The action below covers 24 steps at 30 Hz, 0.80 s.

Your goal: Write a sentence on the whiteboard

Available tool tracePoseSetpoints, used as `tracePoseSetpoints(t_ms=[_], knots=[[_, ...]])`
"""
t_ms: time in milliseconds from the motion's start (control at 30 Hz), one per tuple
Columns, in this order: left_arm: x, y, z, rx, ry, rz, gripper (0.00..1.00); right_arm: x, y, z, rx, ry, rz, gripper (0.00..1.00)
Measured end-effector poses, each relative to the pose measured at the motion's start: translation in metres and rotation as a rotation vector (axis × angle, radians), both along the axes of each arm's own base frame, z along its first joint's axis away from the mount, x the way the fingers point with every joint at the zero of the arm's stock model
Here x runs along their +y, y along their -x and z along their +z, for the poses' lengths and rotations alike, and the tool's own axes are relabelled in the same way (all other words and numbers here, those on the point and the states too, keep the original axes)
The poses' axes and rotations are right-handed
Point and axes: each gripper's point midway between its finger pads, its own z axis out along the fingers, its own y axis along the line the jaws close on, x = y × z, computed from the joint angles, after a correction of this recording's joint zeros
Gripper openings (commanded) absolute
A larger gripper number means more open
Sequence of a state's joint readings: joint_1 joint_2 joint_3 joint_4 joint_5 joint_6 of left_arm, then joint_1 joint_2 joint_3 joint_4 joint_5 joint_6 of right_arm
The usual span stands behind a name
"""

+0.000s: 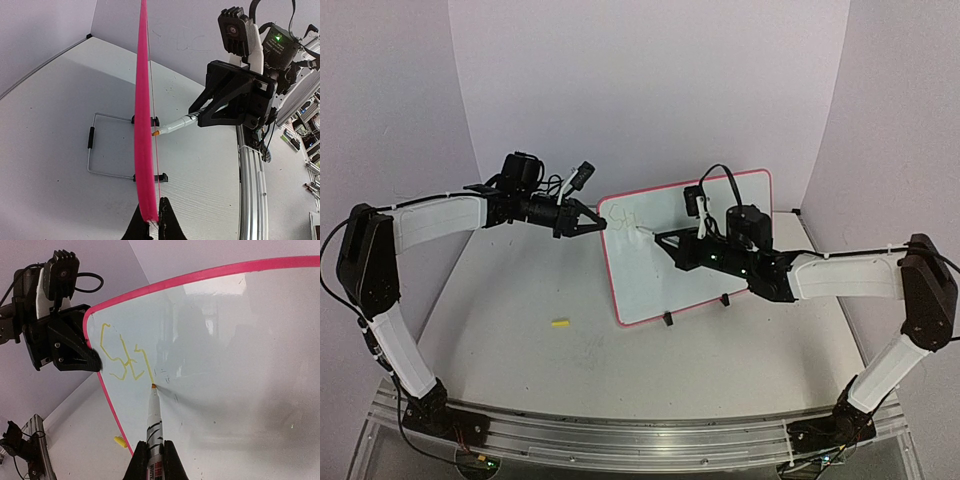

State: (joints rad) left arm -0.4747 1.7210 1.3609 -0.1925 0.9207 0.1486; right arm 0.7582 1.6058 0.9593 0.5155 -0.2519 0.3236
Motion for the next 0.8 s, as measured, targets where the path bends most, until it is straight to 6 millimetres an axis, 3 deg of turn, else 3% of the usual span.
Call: tracePoseSetpoints(t_ms=[800], knots=[[-0.001, 0.001, 0.000, -0.002, 0.000, -0.003, 0.00, -0.001, -0.005, 0.016, -0.035, -0.057, -0.028, 0.00]])
